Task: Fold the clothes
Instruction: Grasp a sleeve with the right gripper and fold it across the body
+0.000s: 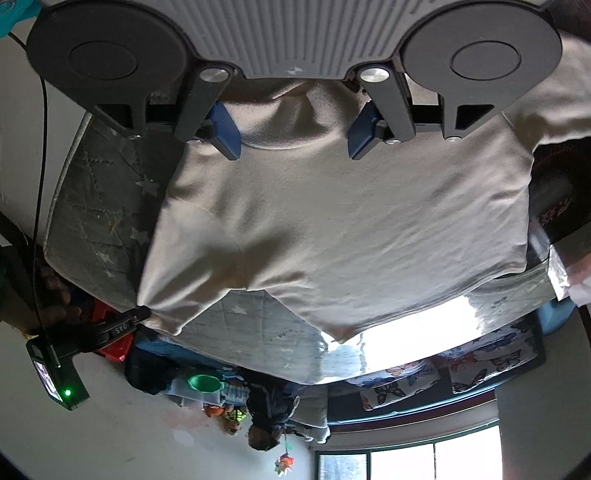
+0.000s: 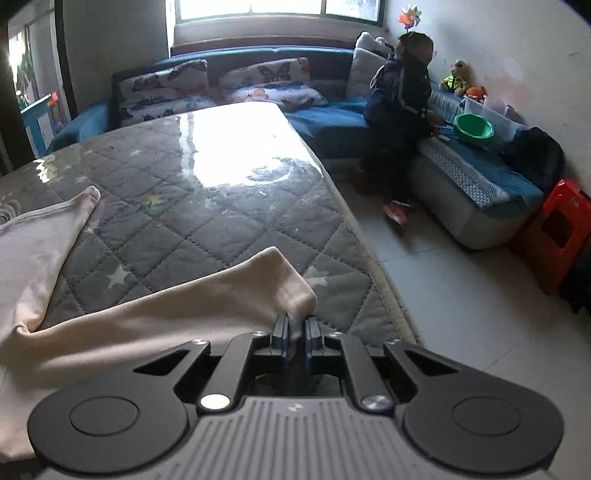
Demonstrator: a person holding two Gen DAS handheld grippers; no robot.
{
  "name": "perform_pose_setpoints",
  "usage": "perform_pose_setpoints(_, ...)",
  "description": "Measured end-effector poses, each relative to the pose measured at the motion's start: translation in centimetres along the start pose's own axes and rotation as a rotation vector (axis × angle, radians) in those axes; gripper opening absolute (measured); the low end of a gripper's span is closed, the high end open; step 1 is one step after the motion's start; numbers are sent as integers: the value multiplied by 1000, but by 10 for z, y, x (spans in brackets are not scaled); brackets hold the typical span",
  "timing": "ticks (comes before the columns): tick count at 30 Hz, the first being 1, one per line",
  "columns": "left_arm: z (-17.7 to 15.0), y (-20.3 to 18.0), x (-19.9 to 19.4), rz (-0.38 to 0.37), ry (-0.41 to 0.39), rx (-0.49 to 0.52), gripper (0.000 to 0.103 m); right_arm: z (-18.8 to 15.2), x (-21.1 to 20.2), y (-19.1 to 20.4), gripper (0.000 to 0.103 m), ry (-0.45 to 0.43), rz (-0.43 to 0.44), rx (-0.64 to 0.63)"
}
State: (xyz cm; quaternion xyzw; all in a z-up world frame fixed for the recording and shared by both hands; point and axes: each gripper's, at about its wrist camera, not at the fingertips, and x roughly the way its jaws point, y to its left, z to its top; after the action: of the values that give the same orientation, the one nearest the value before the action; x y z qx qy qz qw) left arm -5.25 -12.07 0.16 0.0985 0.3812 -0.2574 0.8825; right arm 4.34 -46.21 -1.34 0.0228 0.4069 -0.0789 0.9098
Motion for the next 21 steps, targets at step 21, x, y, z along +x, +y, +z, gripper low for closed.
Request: perform_pose_setpoints(21,27,-48,29,-189,-23,63,75,11,-50,-6,7,-101,161,113)
